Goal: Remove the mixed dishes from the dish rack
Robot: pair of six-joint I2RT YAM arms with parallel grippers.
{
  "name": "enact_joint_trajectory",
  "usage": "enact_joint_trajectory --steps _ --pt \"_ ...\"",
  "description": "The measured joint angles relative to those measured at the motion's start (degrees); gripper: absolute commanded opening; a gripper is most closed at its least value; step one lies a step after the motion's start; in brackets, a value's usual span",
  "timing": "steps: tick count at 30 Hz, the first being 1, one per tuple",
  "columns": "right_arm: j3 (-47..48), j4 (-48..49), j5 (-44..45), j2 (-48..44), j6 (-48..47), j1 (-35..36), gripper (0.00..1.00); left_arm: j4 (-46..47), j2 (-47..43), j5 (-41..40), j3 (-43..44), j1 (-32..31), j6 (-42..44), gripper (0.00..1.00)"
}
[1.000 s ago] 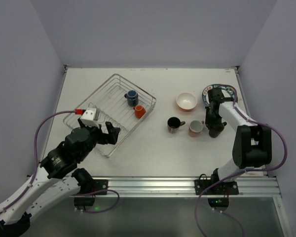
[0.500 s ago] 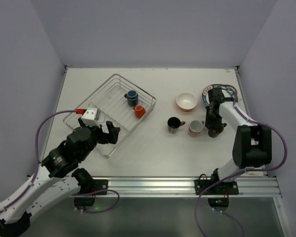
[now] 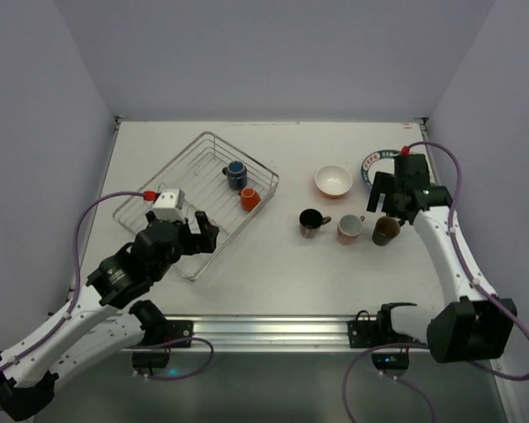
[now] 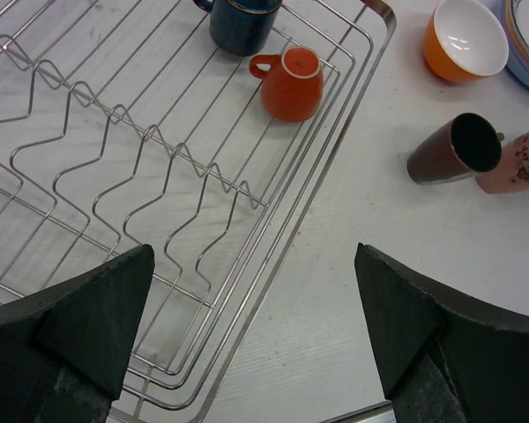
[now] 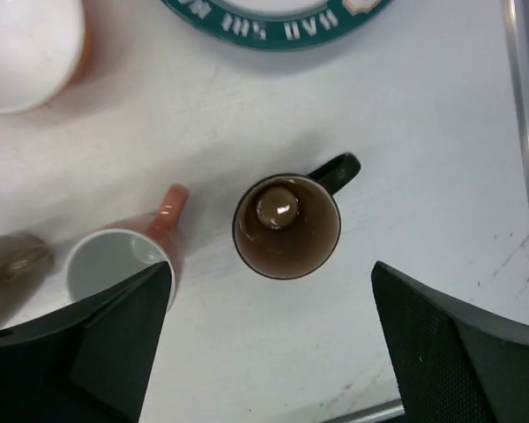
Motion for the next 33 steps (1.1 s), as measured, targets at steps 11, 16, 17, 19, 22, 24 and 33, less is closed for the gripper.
enact_joint_trajectory --steps 11,16,17,19,22,24,33 --pt "-10.3 20.3 -13.5 -31.6 6.7 0.0 0.99 3.4 24.0 1.0 11.6 4.4 -8.8 1.0" --pt "-12.0 23.7 -16.5 -31.2 9.4 0.0 0.99 1.0 39.8 -0.8 25.0 8.0 -18.5 1.0" --pt "-12.5 24.0 -16.9 -31.1 9.7 0.0 0.99 -0.2 44.0 -1.4 29.2 8.5 -20.8 0.99" --pt "-13.9 24.3 -17.6 -31.5 10.4 0.0 0.99 -2.6 52.2 -2.1 38.0 9.4 -24.9 0.9" --pt "-15.8 25.0 -17.8 -32.8 11.0 0.0 0.99 -6.2 63.8 -2.1 49.5 10.7 -29.2 0.89" --pt "-16.4 25.4 -17.6 -33.8 11.2 0.0 0.99 -9.2 70.3 -2.4 55.8 11.7 -31.2 0.89" --pt "-16.4 26.7 -17.6 -34.4 11.6 0.0 0.99 -17.4 83.7 -2.8 65.2 15.3 -34.4 0.78"
